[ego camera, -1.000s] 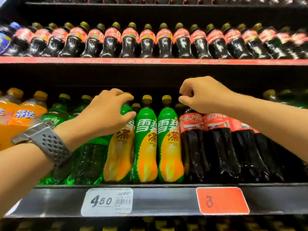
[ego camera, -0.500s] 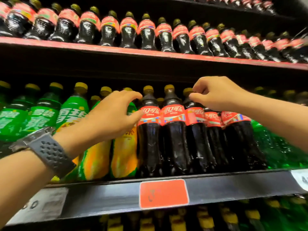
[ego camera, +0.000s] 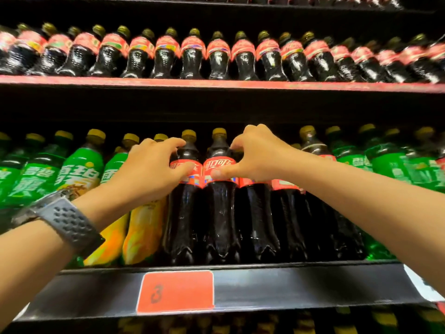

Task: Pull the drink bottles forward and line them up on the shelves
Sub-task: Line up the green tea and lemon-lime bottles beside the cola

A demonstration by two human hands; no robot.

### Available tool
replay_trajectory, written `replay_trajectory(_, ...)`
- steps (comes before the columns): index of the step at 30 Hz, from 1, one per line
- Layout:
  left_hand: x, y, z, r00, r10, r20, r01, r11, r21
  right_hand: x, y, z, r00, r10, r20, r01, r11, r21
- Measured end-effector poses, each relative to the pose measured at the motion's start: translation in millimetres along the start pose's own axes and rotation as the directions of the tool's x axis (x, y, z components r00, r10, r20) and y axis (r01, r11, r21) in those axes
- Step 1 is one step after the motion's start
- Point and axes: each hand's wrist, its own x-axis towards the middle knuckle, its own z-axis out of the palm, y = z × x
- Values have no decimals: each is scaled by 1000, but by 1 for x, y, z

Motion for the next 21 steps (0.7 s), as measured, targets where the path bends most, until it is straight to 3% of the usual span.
replay_trajectory(5, -3, 2, -3, 998, 33, -46, -29, 996, 81, -5, 4, 7, 1000, -14, 12, 15, 999, -42)
replay_trajectory(10, -6, 29, -6, 966, 240, -94, -235, 970, 65, -5, 39, -11, 978, -13, -208, 45, 988, 149)
replay_trajectory(16, 1, 70, 7, 919, 394, 16, -395, 918, 35, -26, 99, -34, 970, 47, -238, -44, 999, 19)
replay_trajectory(21, 3, 94, 34, 899, 423, 114, -433, 898, 79, -31, 106, -24, 984, -39, -176, 7, 984, -179)
